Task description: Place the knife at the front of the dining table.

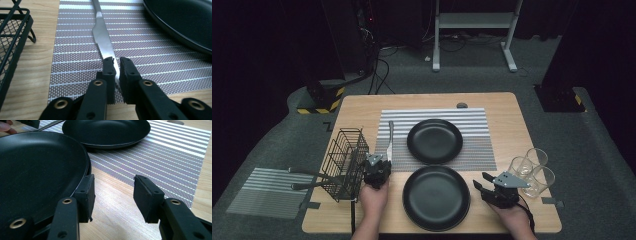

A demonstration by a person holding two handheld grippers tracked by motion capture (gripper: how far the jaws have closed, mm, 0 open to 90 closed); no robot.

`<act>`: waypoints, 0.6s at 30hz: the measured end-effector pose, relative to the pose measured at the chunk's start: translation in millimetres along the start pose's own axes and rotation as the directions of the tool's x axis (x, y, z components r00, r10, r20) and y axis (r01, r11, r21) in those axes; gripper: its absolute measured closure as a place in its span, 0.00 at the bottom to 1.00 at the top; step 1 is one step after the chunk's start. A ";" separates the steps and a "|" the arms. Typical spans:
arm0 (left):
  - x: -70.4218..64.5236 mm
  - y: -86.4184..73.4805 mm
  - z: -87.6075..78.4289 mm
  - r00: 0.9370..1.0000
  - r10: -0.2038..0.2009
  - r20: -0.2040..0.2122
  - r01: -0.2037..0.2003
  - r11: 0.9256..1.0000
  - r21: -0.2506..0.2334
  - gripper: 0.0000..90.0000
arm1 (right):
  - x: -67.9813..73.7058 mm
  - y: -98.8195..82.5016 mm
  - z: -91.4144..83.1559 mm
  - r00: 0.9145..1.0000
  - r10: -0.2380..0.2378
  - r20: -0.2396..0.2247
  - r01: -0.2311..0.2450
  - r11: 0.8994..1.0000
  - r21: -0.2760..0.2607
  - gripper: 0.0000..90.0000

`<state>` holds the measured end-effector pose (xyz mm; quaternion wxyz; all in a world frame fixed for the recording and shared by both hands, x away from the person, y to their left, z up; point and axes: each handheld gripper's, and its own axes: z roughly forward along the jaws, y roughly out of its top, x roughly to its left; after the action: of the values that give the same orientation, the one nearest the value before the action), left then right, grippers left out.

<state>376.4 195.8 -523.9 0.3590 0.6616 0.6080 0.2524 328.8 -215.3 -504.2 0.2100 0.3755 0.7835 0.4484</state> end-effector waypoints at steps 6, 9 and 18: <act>-3.3 -0.7 -1.9 1.000 0.026 -0.006 -0.026 1.000 -0.005 0.82 | 0.5 0.0 -0.2 1.000 0.006 0.000 -0.006 1.000 -0.001 0.57; -7.0 -1.8 -0.5 1.000 0.016 -0.001 -0.016 1.000 -0.010 0.78 | 0.5 0.1 -0.1 1.000 0.006 0.000 -0.006 1.000 -0.001 0.57; -9.2 -1.4 3.8 0.999 0.024 -0.022 -0.023 0.999 0.024 0.82 | 0.5 0.0 -0.3 1.000 0.009 0.000 -0.009 1.000 -0.001 0.57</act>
<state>377.2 186.1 -526.4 0.3412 0.6701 0.6071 0.2567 328.4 -215.1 -504.0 0.2084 0.3788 0.7815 0.4498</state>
